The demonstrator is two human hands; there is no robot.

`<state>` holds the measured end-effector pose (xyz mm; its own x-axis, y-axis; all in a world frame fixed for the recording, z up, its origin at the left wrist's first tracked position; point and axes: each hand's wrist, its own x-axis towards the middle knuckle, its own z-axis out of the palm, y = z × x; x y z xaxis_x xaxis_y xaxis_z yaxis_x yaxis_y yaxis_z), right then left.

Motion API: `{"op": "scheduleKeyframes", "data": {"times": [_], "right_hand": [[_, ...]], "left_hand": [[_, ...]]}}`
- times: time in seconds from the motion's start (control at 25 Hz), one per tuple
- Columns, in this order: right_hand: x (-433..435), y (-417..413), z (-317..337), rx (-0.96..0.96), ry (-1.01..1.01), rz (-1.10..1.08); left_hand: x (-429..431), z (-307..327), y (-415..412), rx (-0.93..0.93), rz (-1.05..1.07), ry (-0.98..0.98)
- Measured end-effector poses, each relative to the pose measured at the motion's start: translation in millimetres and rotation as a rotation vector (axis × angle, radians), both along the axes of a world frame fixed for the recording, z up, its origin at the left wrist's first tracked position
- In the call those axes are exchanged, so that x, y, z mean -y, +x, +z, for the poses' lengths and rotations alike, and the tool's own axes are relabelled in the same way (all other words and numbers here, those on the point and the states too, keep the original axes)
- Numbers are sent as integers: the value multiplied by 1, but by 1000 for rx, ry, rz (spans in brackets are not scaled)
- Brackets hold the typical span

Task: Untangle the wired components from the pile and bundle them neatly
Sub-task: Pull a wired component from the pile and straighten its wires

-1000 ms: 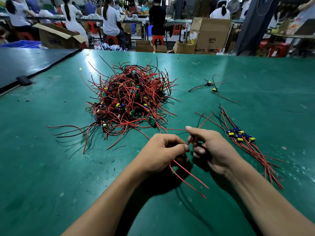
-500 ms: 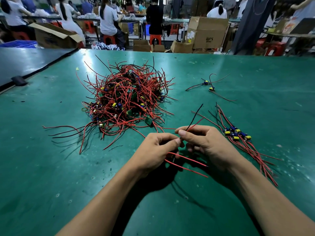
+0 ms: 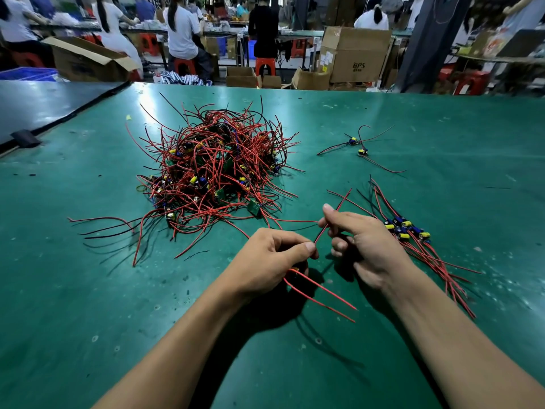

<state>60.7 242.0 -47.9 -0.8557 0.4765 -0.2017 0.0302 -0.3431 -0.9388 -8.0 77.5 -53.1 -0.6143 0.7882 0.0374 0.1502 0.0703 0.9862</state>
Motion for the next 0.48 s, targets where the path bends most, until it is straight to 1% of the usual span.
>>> {"op": "scheduleKeyframes", "data": {"times": [0.08, 0.2, 0.28, 0.36, 0.48], "right_hand": [[0, -1, 3, 32, -105, -42], [2, -3, 7, 61, -319, -19], [6, -4, 6, 55, -363, -5], [11, -4, 4, 33, -269, -20], [16, -2, -2, -9, -28, -10]], "left_hand": [[-1, -1, 1, -20, -4, -12], [-1, -2, 1, -22, -25, -20], [0, -4, 1, -13, -17, -19], [-1, -5, 2, 14, -2, -1], [-3, -6, 3, 44, 67, 47]]}}
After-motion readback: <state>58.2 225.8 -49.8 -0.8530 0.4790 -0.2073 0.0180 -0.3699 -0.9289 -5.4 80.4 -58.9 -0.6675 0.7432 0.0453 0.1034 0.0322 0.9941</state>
